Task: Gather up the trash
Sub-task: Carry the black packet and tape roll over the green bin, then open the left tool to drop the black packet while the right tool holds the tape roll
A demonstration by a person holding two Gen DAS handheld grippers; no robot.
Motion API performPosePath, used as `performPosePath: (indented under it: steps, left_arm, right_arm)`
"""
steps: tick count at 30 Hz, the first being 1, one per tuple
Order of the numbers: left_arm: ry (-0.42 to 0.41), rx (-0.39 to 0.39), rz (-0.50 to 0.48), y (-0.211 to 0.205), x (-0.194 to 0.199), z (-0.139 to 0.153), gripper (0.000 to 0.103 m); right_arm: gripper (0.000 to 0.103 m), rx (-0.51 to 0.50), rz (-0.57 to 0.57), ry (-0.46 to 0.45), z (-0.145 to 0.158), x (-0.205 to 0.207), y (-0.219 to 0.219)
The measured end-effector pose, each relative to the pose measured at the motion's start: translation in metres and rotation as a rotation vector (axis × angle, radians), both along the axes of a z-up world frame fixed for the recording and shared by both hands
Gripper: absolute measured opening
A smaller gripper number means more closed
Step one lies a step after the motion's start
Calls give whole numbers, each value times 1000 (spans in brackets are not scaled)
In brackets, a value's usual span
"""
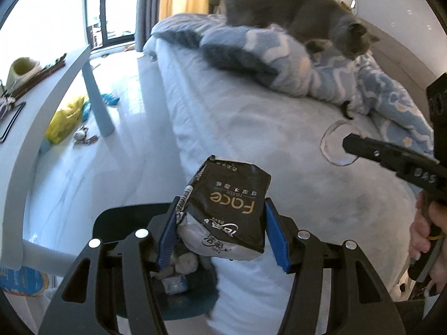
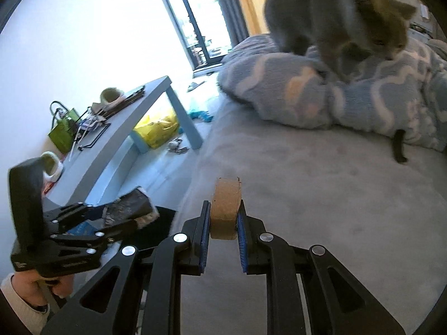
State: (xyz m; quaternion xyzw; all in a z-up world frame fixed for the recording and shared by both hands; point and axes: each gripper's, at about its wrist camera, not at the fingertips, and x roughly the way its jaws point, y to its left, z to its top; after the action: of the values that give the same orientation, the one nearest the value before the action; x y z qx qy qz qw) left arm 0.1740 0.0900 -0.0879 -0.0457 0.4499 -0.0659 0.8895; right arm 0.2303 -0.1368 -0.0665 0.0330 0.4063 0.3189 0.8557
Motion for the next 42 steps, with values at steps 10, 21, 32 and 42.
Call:
performPosePath:
  steps: [10, 21, 32, 42]
  left_arm:
    - [134, 28, 69, 62, -1, -51, 60]
    - [269, 15, 94, 97, 4, -92, 60]
    - [356, 5, 104, 111, 2, -117, 78]
    - [282, 3, 143, 136, -6, -90, 83]
  right_arm:
    - [18, 14, 156, 48, -12, -16, 85]
    - [18, 1, 239, 109, -26, -20, 143]
    - [18, -38, 226, 145, -41, -10, 168]
    - [18, -98, 238, 189, -64, -9, 194]
